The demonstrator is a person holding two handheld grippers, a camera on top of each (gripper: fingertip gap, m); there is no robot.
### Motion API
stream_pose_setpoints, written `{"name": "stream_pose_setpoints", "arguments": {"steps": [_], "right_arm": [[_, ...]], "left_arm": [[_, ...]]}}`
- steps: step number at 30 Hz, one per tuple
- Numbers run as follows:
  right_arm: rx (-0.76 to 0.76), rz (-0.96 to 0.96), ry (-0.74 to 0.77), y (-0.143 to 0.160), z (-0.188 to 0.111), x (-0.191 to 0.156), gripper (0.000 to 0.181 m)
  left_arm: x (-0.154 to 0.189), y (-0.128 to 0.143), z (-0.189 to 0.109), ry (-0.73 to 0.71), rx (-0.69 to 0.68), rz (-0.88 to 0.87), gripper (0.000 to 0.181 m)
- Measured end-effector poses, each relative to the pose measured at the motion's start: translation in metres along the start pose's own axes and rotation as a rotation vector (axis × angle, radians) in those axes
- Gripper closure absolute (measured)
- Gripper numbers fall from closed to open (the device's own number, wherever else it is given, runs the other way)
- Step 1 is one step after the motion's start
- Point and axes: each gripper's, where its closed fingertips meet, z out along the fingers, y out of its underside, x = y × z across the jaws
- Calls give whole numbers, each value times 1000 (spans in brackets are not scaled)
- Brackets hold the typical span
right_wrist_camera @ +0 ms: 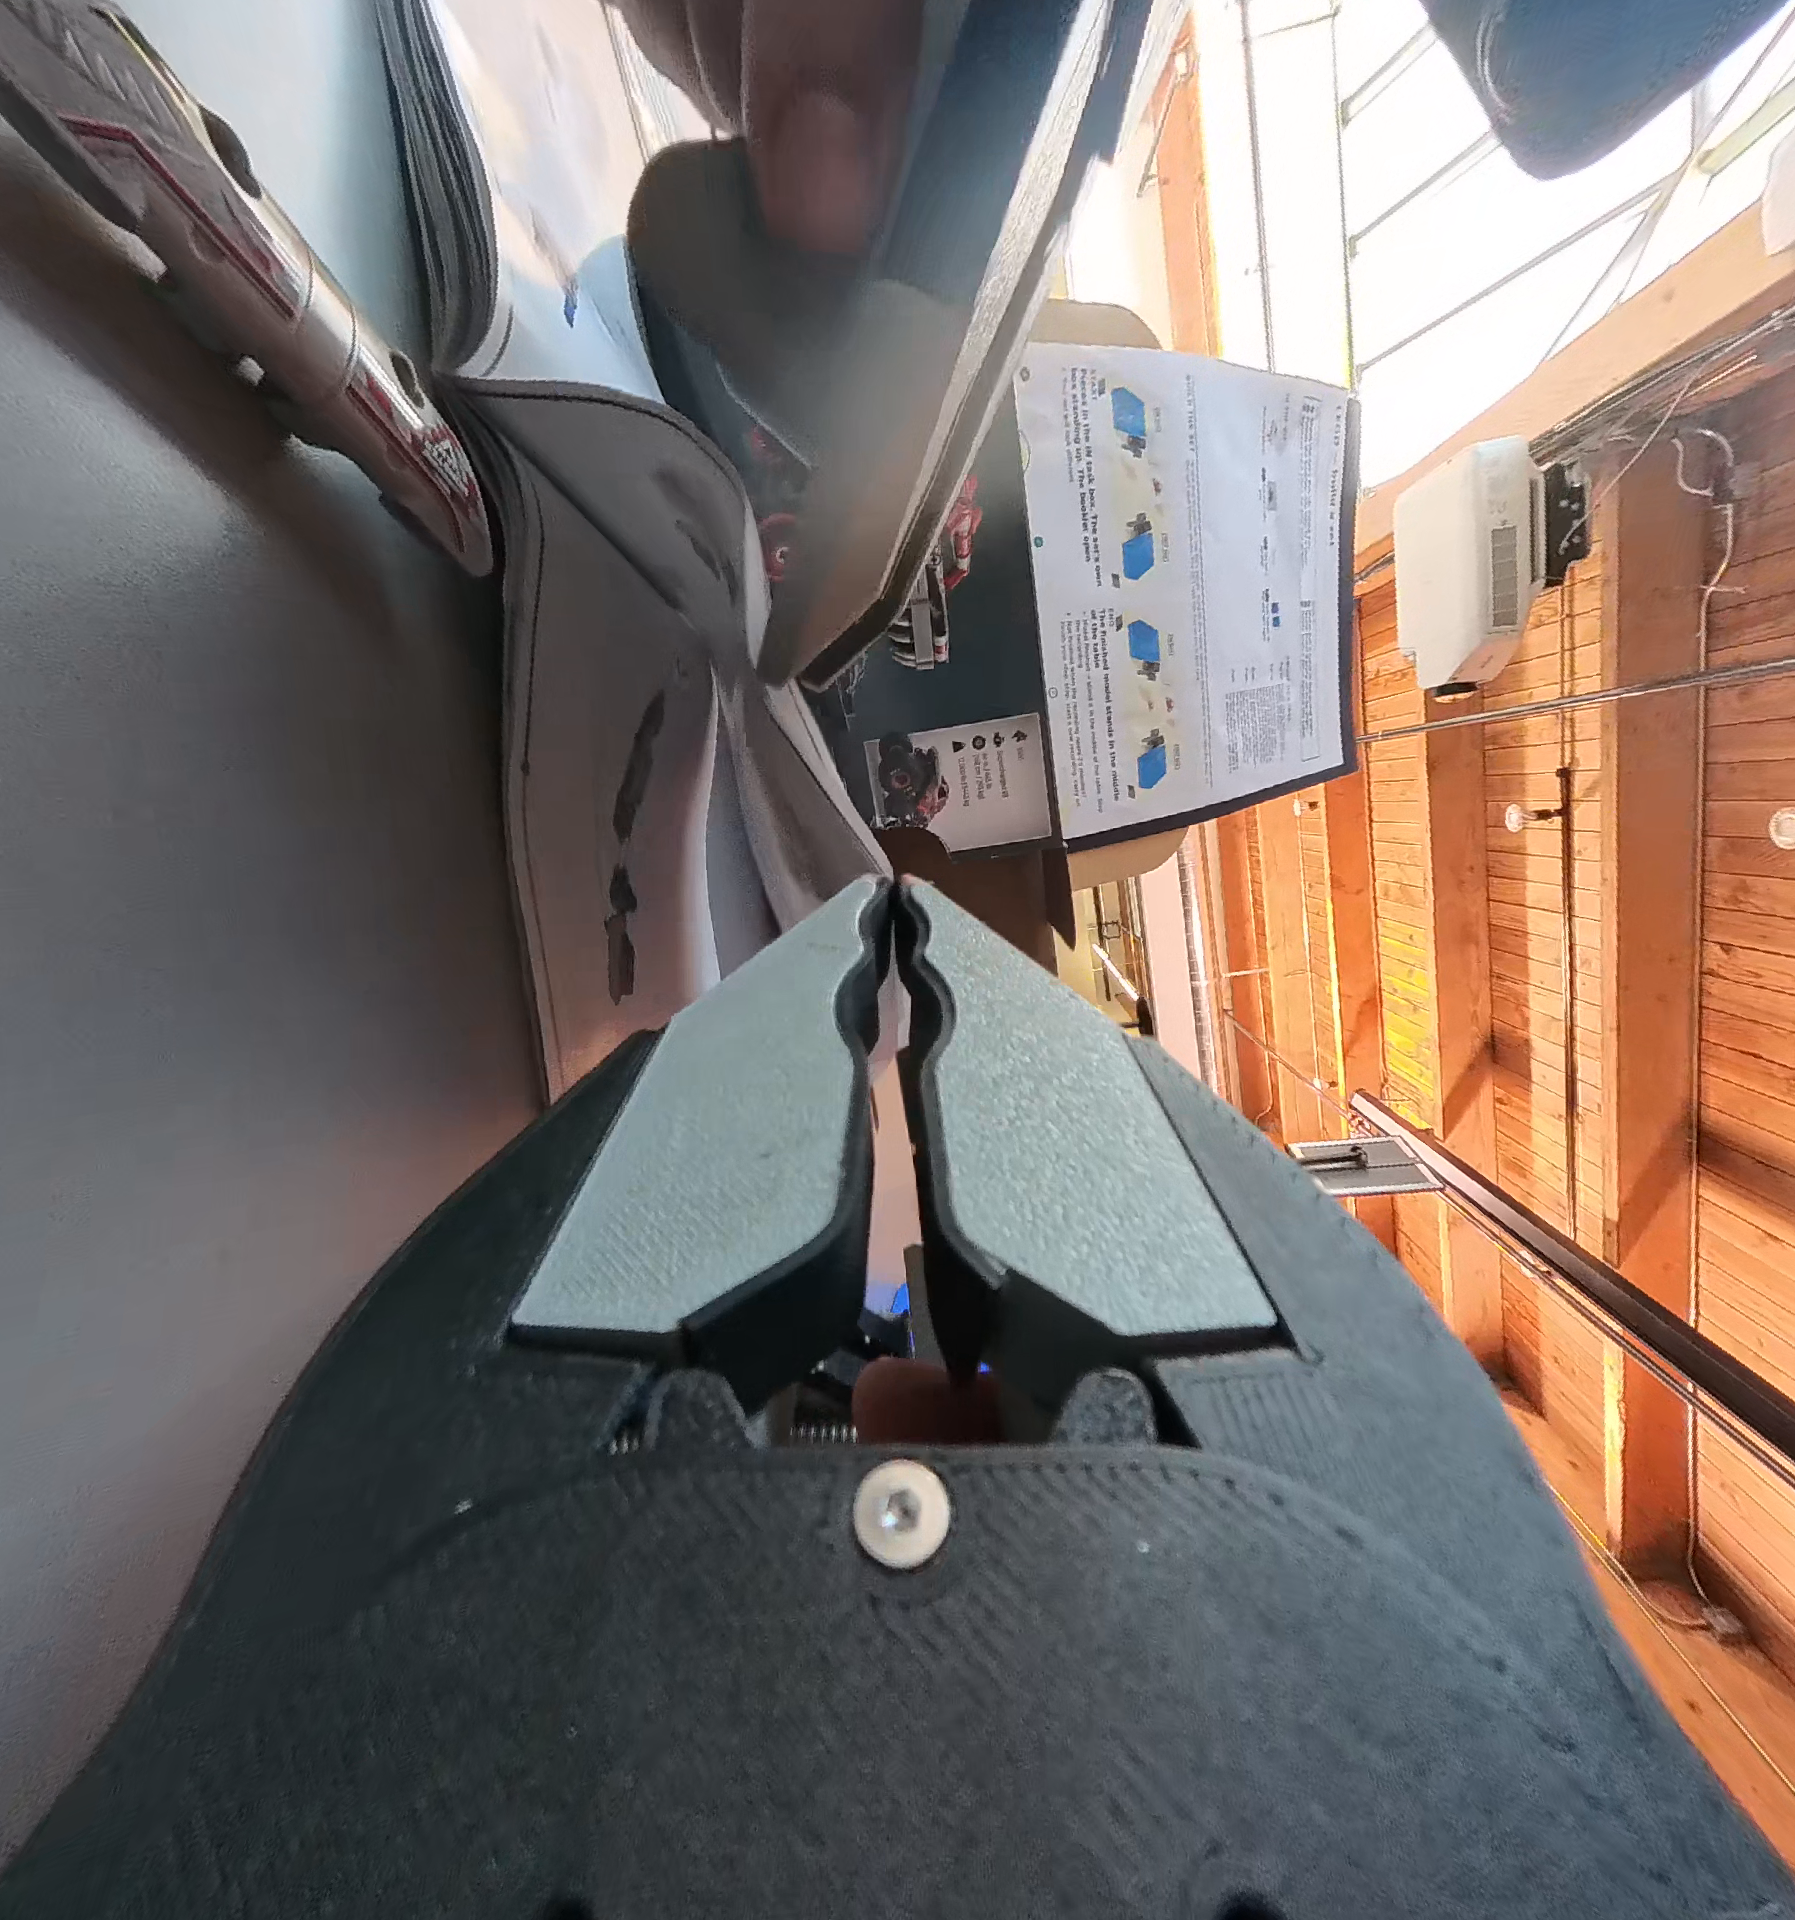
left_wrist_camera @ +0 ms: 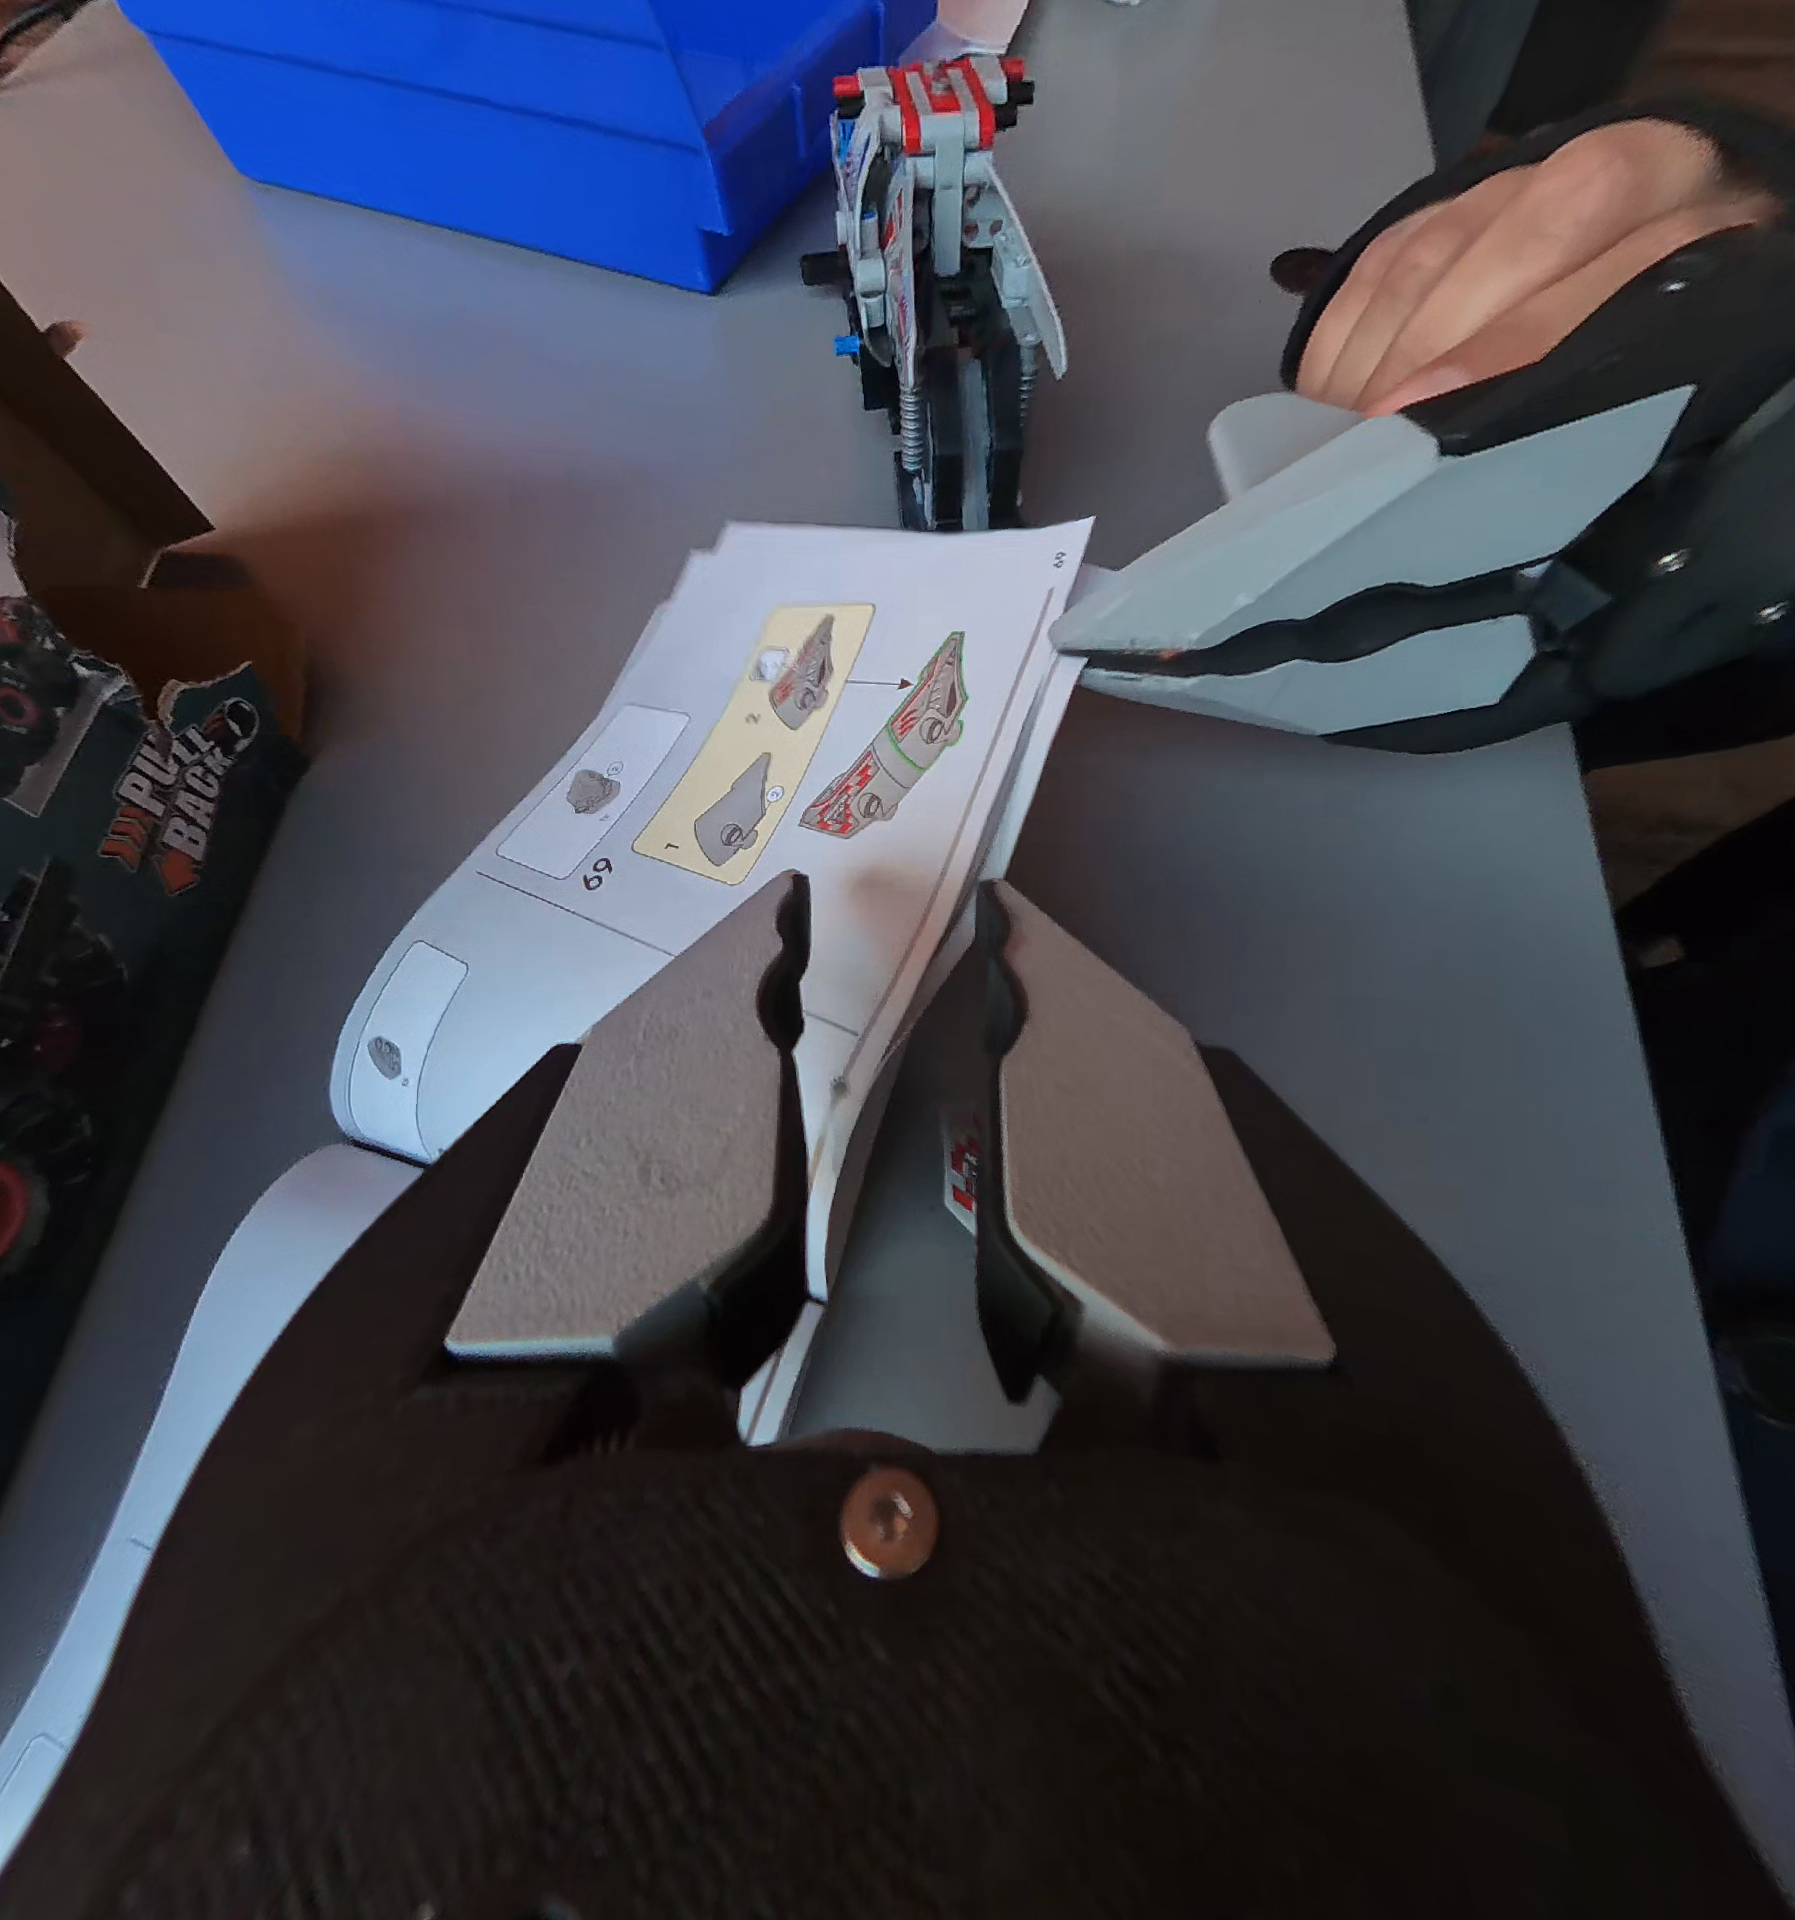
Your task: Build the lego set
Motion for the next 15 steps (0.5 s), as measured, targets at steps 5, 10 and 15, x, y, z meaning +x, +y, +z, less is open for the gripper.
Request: {"name": "stream_pose_setpoints", "arguments": {"steps": [5,10,15], "right_arm": [[4,5,7,-2,0,2,181],[-4,2,-22,0,2,-5,181],[-4,-10,-77,2,1,-18,181]], "left_arm": [[-11,7,4,-116,-56,95,162],[-23,14,3,-193,-97,124,164],[-43,30,0,-292,-178,154,164]]}}
